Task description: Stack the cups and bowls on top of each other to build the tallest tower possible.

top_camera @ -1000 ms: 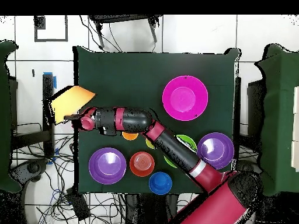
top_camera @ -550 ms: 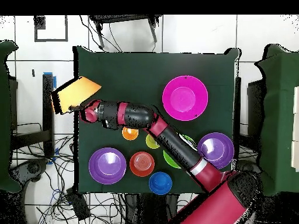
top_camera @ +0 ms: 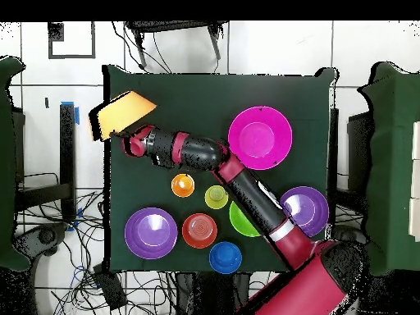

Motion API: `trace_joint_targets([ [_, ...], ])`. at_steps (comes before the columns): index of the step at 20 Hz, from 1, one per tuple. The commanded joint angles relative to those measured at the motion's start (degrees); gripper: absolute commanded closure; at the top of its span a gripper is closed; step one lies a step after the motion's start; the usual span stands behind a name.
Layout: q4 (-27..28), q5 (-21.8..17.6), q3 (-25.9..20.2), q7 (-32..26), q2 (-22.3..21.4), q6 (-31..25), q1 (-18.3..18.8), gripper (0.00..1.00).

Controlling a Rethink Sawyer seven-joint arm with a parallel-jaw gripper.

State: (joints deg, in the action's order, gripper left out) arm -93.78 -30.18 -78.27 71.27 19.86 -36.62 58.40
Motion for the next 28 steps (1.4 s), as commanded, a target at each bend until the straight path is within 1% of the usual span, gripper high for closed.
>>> trace_joint_targets([
  [1, 10.0, -6.5, -0.3, -29.9, 3.3, 0.4, -0.3, 1.00],
  [3, 10.4, -7.1, -0.7, -32.9, 4.9, 0.2, 0.0, 1.00],
  [5, 10.7, -7.6, -0.9, -35.7, 4.9, -0.7, 0.1, 1.00],
  [8, 10.8, -7.3, -0.4, -38.4, 4.8, -2.3, 0.7, 1.00],
  [11, 11.0, -7.3, 0.0, -42.5, 6.8, -2.1, 1.7, 1.00],
  [13, 10.7, -7.7, 0.2, -46.3, 8.8, -1.0, 2.7, 1.00],
  [17, 10.0, -8.4, 1.7, -52.4, 14.5, 1.9, 5.6, 1.00],
  [21, 9.6, -9.8, 3.6, -60.1, 21.3, 4.3, 9.8, 1.00],
  [25, 10.7, -10.0, 5.6, -67.1, 25.9, 3.9, 12.9, 1.00],
  [28, 11.2, -10.6, 6.7, -71.7, 29.2, 4.6, 15.1, 1.00],
])
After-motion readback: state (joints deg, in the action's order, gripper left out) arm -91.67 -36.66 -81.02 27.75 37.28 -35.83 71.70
